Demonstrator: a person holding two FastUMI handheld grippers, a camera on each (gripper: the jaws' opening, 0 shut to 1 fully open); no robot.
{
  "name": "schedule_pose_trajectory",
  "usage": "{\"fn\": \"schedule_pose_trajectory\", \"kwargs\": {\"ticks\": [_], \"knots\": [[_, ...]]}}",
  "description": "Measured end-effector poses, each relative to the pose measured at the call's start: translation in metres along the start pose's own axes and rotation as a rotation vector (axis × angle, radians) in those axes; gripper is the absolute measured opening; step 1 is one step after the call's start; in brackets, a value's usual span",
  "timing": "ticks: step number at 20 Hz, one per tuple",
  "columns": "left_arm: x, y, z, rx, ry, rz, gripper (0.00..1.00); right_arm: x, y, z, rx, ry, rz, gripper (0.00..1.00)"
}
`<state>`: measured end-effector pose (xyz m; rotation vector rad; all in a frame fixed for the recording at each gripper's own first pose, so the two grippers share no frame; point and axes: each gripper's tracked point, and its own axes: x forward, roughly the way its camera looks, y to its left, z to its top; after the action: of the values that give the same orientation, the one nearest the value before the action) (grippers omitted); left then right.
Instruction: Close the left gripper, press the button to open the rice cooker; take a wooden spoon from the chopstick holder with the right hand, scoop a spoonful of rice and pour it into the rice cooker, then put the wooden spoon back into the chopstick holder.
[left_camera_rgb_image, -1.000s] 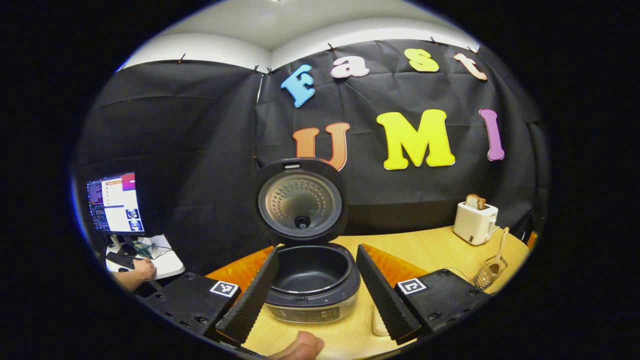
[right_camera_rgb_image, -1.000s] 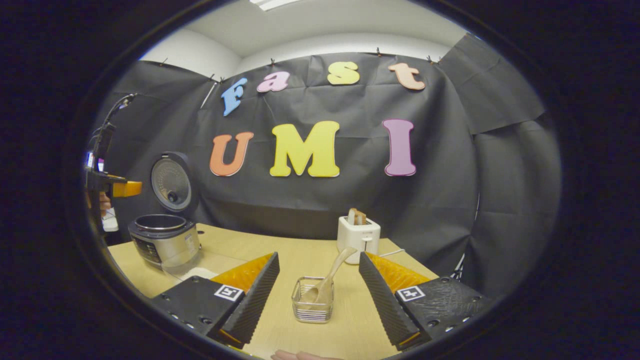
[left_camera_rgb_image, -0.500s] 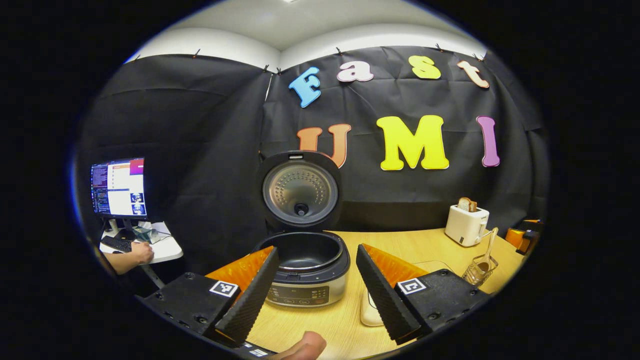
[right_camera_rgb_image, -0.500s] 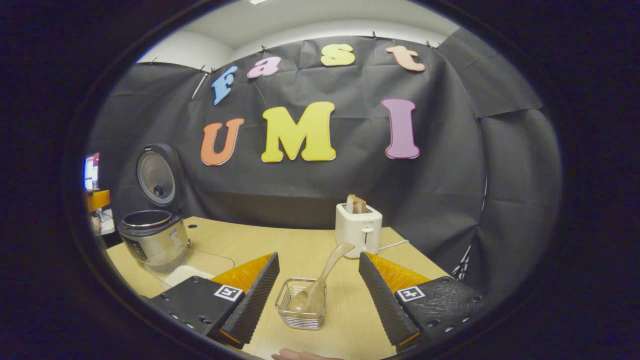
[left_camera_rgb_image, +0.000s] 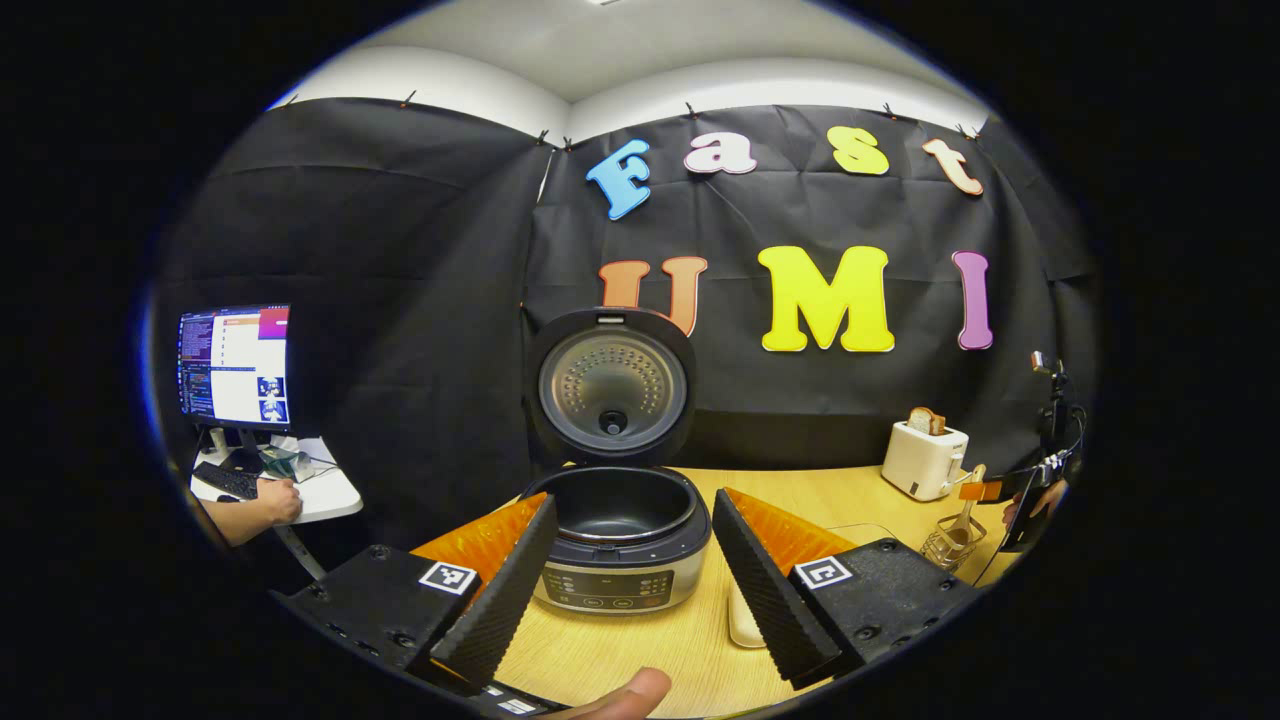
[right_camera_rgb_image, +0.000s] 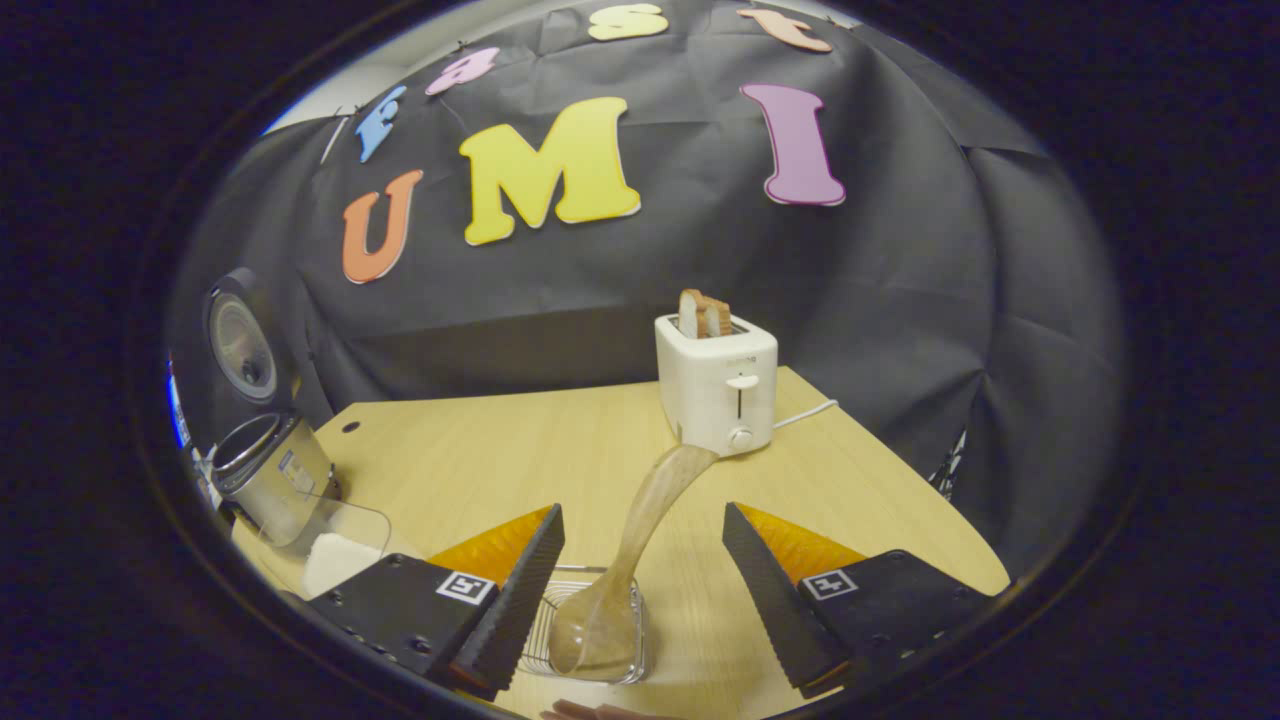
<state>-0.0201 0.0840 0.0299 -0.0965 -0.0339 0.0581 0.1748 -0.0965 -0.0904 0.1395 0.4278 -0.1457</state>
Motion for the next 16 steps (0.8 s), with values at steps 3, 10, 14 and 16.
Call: {"fn": "schedule_pose_trajectory", "kwargs": {"ticks": [3, 10, 14, 16], "knots": [[0.002, 0.007, 0.0, -0.015, -0.003, 0.003, 0.99, 0.023, 0.0, -0.014, 0.079, 0.087, 0.016, 0.99], [0.007, 0.006, -0.01, -0.001, 0.029, -0.008, 0.99, 0.046, 0.006, -0.022, 0.179, 0.168, 0.076, 0.53], [0.007, 0.0, -0.012, 0.032, 0.035, -0.015, 0.99, 0.044, 0.014, -0.023, 0.141, 0.177, 0.102, 0.27], [0.007, -0.001, -0.014, 0.035, 0.042, -0.01, 0.99, 0.036, 0.021, -0.018, 0.146, 0.168, 0.134, 0.23]]}}
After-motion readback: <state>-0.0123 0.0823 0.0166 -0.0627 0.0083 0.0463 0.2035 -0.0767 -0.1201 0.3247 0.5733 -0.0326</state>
